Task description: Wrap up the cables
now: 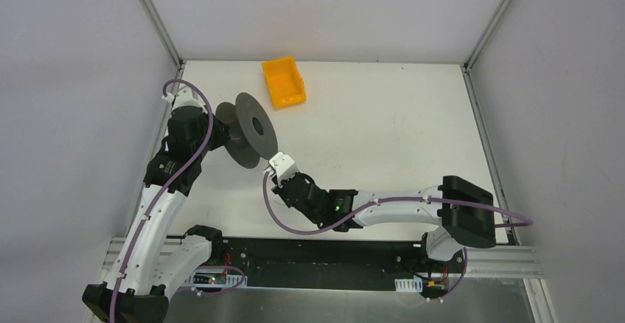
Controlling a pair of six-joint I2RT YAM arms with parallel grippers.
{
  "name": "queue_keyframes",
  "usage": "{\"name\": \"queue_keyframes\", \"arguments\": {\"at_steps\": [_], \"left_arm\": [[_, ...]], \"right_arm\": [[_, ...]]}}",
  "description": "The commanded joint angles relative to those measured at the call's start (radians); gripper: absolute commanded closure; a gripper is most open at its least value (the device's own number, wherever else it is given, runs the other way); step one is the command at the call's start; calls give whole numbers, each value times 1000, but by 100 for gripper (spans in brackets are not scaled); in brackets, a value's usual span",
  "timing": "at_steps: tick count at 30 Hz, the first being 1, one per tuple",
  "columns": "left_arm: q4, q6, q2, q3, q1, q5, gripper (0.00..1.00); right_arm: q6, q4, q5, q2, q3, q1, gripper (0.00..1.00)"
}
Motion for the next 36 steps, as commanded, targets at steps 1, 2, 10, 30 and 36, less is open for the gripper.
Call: {"name": "queue_keyframes", "arguments": {"at_steps": [1, 2, 10, 30, 36], "left_arm": [[6, -9, -4, 42, 5, -61, 100], [-3, -14, -3, 46, 5, -69, 100], [-20, -70, -6, 47, 5, -103, 100], [-31, -66, -13, 37, 5, -143, 100], [-31, -74, -13, 23, 5, -152, 100]], "right_arm": [[-32, 3, 35, 20, 53, 12, 95], [-31, 6, 33, 23, 56, 13, 94], [-11, 24, -12, 59, 54, 21, 100], [85, 42, -52, 137, 21, 28, 97], [129, 80, -72, 140, -32, 27, 100]]}}
